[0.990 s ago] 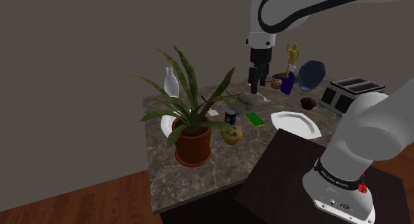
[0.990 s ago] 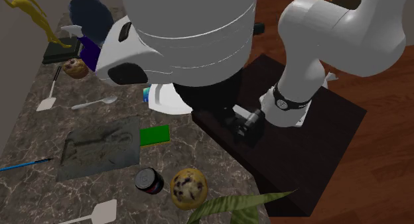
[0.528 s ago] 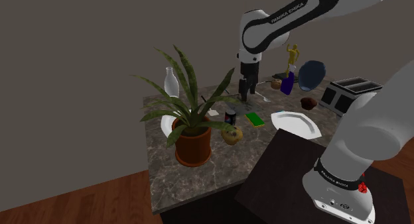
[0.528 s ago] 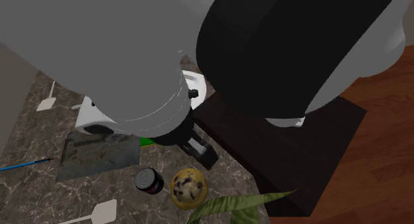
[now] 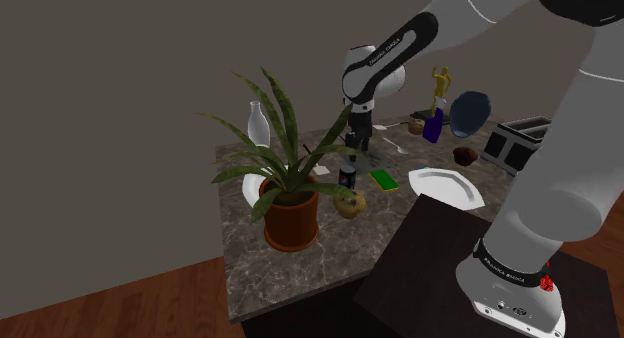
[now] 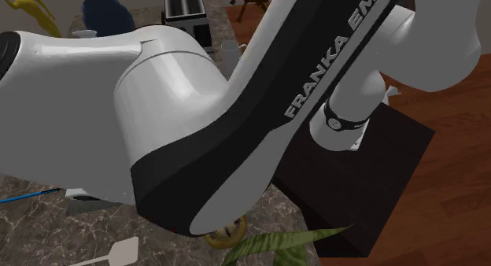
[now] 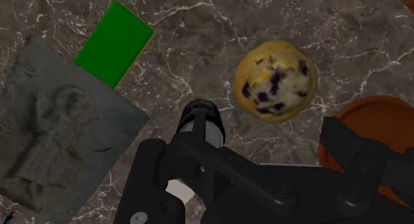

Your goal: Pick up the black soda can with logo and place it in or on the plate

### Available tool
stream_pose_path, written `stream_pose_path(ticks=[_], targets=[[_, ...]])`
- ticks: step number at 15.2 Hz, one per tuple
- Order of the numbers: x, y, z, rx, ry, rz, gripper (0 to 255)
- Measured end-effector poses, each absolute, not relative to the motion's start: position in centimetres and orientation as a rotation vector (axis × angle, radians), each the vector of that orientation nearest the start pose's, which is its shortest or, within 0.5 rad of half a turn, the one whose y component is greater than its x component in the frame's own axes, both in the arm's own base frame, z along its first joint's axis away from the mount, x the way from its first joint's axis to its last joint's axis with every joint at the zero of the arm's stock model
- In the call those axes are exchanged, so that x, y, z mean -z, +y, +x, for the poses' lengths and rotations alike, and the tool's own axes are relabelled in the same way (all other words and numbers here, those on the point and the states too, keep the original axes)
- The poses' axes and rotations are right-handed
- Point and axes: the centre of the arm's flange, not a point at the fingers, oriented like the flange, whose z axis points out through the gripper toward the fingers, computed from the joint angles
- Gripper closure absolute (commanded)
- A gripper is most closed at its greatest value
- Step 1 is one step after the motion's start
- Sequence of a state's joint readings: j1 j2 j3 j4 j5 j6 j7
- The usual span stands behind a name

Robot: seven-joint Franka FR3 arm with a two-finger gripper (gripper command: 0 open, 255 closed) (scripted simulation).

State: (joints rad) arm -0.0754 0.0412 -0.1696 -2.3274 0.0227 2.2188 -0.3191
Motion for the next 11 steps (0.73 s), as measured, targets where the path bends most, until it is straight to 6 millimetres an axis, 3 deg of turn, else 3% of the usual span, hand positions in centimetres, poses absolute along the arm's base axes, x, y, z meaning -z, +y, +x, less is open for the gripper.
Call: stream_pose_path(ticks=[8,11], targets=[[-23.1,-15.8,53.9,-0.217,-0.109,-3.087,0],[-21.1,-16.1,54.2,-0.217,-0.111,-3.087,0]])
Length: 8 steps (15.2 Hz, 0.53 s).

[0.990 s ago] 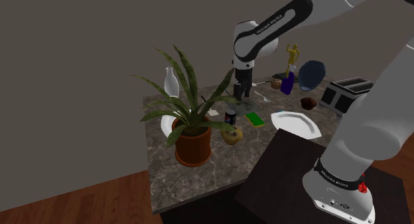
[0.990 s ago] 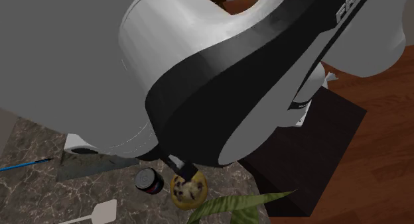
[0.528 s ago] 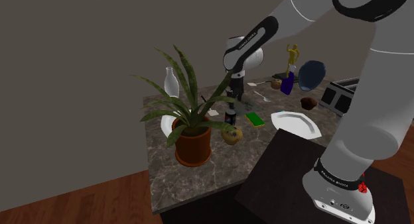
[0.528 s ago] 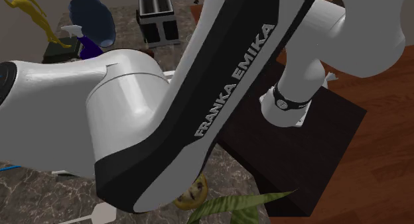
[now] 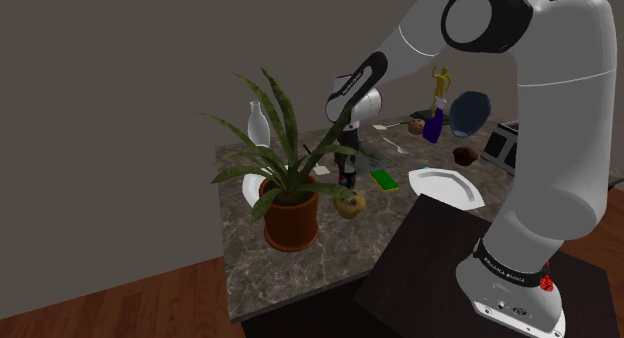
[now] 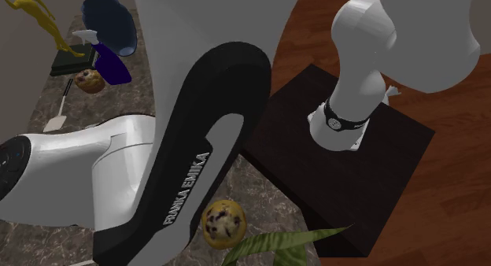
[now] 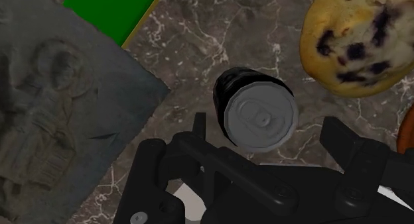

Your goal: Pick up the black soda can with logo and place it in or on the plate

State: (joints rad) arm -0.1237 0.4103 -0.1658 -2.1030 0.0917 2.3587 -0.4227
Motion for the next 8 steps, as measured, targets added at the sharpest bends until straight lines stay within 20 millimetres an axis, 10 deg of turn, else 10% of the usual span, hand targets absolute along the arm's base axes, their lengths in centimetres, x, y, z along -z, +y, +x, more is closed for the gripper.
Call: stream_pose_path(ticks=[8], targets=[[-18.1,-16.0,53.9,-0.217,-0.112,-3.088,0]])
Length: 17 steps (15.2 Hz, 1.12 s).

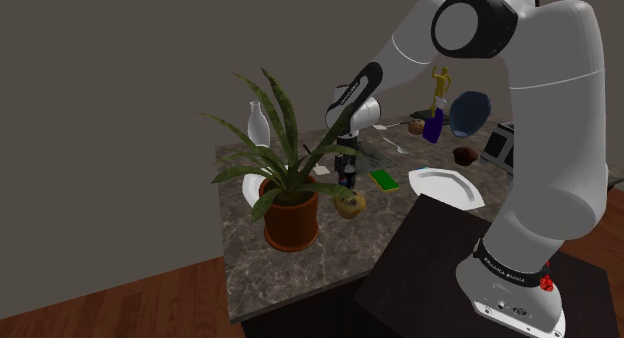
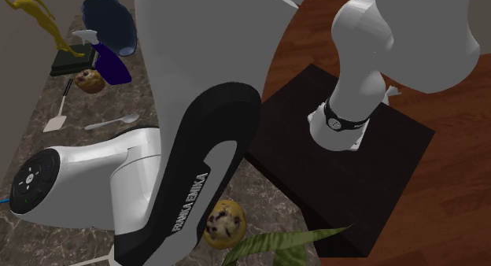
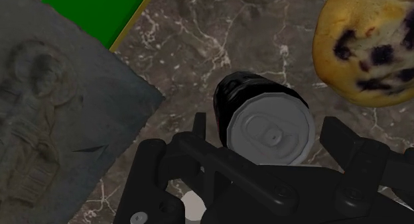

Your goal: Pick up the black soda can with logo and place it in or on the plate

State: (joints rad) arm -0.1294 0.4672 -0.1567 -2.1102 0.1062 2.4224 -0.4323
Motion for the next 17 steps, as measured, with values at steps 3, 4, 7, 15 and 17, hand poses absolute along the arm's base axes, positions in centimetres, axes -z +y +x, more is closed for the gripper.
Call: stream_pose_path(ticks=[3,4,7,15,17], targets=[[-18.11,-15.96,53.93,-0.216,-0.112,-3.088,0],[-18.11,-15.96,53.93,-0.216,-0.112,-3.088,0],[-18.12,-15.97,53.93,-0.216,-0.111,-3.088,255],[-18.13,-15.97,53.94,-0.216,-0.111,-3.088,255],[-18.74,-15.96,53.91,-0.217,-0.112,-3.088,255]])
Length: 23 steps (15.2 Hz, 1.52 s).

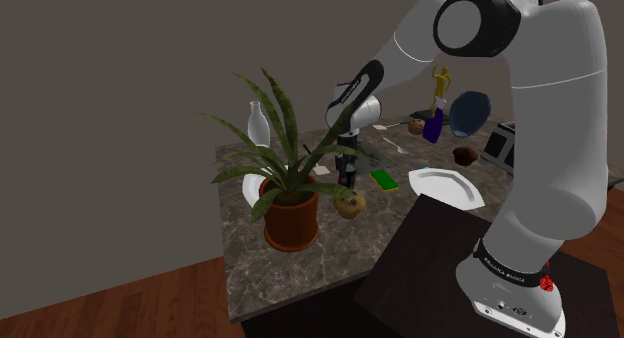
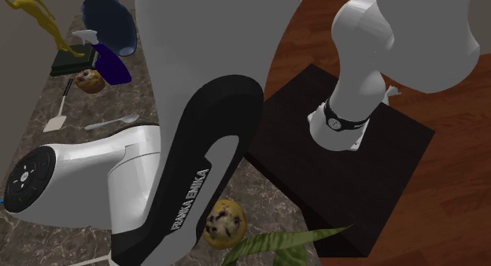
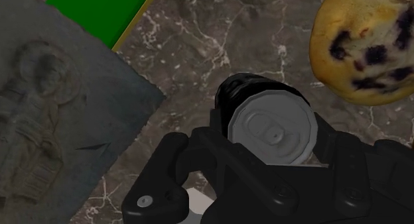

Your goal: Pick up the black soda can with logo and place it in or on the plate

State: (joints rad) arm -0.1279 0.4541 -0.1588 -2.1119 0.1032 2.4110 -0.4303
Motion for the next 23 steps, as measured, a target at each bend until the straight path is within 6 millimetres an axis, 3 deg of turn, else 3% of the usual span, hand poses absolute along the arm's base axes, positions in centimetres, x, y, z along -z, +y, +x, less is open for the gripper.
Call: stream_pose_path(ticks=[15,23], targets=[[-26.4,-15.9,53.9,-0.216,-0.111,-3.088,255],[-27.8,-21.8,46.9,-0.217,-0.11,-3.088,255]])
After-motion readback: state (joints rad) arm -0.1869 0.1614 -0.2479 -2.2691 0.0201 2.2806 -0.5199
